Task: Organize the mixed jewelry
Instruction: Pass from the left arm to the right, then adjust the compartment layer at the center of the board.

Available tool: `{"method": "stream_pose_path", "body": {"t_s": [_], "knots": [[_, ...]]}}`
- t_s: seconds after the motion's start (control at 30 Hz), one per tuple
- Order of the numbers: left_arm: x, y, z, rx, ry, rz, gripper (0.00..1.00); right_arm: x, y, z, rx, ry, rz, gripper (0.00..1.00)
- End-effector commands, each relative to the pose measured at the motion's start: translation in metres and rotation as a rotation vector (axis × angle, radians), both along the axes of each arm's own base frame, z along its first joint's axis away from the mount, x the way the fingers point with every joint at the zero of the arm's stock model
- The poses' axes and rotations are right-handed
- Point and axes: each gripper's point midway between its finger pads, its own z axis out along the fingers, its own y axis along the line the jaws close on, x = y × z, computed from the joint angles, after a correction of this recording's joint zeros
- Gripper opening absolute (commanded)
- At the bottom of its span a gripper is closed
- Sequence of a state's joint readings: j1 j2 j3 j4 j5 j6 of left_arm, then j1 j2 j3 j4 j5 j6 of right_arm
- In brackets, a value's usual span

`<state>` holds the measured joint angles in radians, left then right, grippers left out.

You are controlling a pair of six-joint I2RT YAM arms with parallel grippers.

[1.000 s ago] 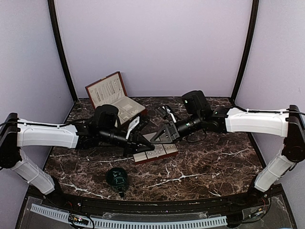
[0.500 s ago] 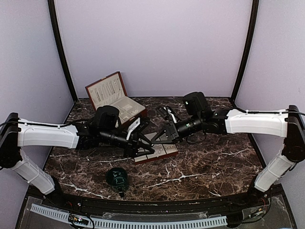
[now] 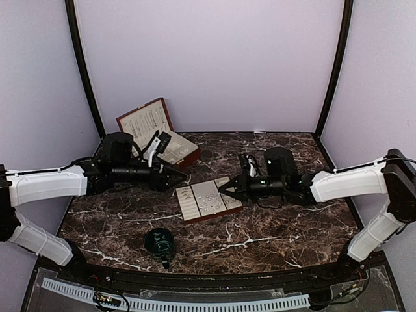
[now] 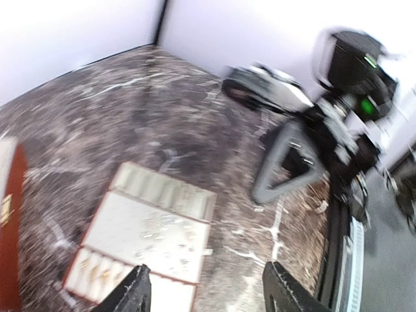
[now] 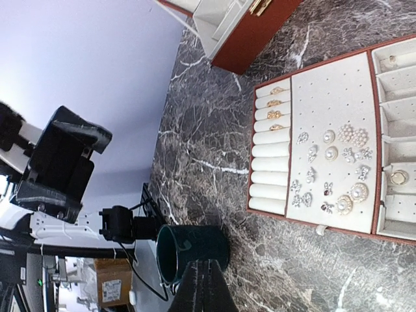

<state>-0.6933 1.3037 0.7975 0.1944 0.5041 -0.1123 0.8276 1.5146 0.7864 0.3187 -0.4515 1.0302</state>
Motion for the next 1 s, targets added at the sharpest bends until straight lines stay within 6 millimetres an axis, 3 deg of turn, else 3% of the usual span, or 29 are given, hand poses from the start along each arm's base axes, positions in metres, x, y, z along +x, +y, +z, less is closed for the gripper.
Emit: {"method": "stream_pose_path", "body": {"t_s": [0.0, 0.13, 0.33, 0.7, 0.97], "knots": [[0.03, 0.023, -0.005, -0.063, 0.167, 0.14, 0.6, 0.025, 0.009, 0.012, 0.109, -0.047, -0.133, 0.0], [0.046, 0.032, -0.017, -0.034, 0.209, 0.209, 0.6, 0.037, 0.012, -0.008, 0.071, -0.053, -0.191, 0.0], [0.054, 0.041, -0.037, 0.031, 0.226, 0.265, 0.6, 0.054, 0.024, -0.027, 0.017, -0.063, -0.202, 0.0], [0.058, 0.038, -0.051, 0.063, 0.262, 0.264, 0.58, 0.097, 0.026, -0.057, -0.096, -0.074, -0.227, 0.0], [0.059, 0.038, -0.056, 0.08, 0.271, 0.262, 0.58, 0.114, 0.029, -0.079, -0.122, -0.054, -0.216, 0.0]]}}
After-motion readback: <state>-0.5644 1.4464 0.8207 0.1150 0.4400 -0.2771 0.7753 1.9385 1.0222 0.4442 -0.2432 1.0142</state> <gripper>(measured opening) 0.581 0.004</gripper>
